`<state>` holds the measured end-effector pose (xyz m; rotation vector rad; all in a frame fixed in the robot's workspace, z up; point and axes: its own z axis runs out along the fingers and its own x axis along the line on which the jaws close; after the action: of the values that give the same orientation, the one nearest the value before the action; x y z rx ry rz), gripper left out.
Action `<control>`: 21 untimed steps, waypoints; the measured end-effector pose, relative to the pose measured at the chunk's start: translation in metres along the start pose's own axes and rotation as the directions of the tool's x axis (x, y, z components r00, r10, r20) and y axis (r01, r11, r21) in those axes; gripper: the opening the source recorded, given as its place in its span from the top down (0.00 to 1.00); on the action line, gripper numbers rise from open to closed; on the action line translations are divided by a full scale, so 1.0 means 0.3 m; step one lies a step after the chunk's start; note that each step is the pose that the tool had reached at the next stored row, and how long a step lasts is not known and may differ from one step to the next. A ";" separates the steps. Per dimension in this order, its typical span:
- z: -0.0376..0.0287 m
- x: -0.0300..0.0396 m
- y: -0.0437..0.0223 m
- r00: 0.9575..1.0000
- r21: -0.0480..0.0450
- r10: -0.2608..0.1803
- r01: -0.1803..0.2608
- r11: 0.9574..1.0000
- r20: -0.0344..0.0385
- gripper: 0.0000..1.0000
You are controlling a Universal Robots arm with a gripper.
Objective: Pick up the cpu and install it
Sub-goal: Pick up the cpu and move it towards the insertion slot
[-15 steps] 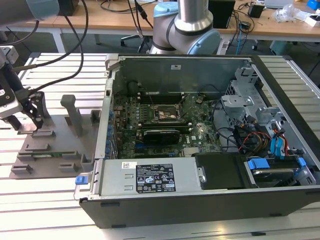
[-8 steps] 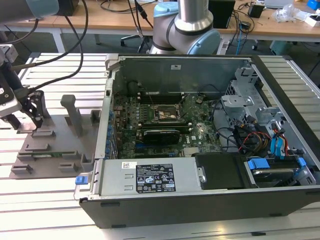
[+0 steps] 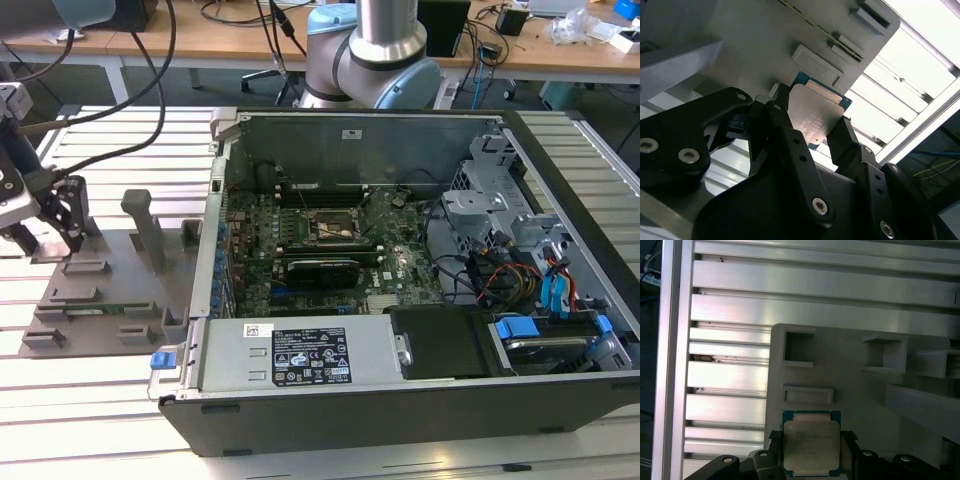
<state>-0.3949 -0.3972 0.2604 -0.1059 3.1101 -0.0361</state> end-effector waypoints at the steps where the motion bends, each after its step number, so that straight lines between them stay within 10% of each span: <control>1: -0.002 0.000 0.000 1.000 0.000 0.000 0.000 1.000 0.000 0.45; 21: -0.052 -0.001 -0.001 1.000 0.000 0.000 0.000 1.000 0.000 0.45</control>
<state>-0.3949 -0.3972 0.2759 -0.1060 3.1101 -0.0361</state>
